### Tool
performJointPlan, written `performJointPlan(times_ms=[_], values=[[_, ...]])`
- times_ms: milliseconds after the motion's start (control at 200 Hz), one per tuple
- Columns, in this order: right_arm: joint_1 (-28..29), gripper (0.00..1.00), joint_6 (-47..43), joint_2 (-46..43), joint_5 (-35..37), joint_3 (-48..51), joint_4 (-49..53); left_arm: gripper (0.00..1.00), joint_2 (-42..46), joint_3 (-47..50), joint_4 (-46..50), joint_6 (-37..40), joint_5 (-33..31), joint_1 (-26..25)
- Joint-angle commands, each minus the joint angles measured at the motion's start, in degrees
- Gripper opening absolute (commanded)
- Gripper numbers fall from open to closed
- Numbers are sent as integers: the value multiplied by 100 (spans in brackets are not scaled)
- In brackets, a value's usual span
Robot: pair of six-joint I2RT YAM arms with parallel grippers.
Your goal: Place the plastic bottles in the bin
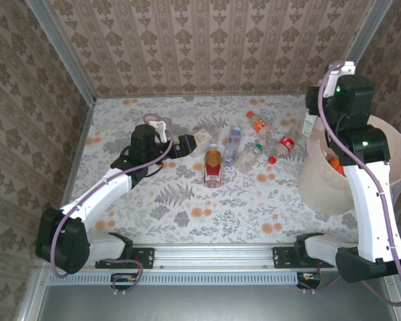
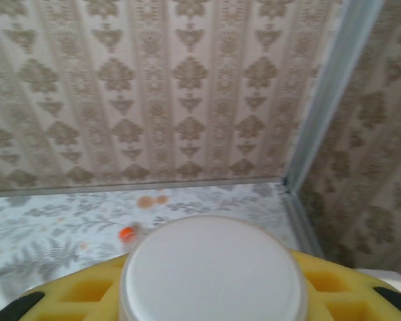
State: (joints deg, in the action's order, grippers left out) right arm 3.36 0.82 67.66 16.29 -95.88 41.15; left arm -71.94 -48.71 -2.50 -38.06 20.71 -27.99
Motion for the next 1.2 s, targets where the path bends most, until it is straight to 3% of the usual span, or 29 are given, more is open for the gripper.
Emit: performJointPlan(times_ms=[0, 240, 400, 620, 870, 1035, 1115, 1195], values=[[-487, 32, -305, -44, 316, -208, 572, 100, -40, 33, 84, -154, -207, 63], [-1589, 32, -489, 124, 437, -353, 1227, 100, -197, -20, 100, -301, -173, 110], [-2060, 32, -852, 345, 1069, -354, 1574, 100, -324, -19, 27, -463, -133, 113], [-2438, 34, -1244, 761, 1647, -265, 2002, 100, -491, -121, 44, -588, -68, 109], [-2769, 35, -1721, 934, 2163, 122, 1534, 100, -437, 25, 99, -680, -158, 109], [-2967, 42, -1942, 954, 2119, 448, 1406, 100, -426, -11, 165, -655, -189, 110], [-3016, 51, -1966, 928, 2218, 661, 1243, 100, -425, -41, 197, -622, -207, 119], [-3031, 65, -1950, 926, 2229, 756, 1182, 100, -426, -42, 219, -607, -208, 118]])
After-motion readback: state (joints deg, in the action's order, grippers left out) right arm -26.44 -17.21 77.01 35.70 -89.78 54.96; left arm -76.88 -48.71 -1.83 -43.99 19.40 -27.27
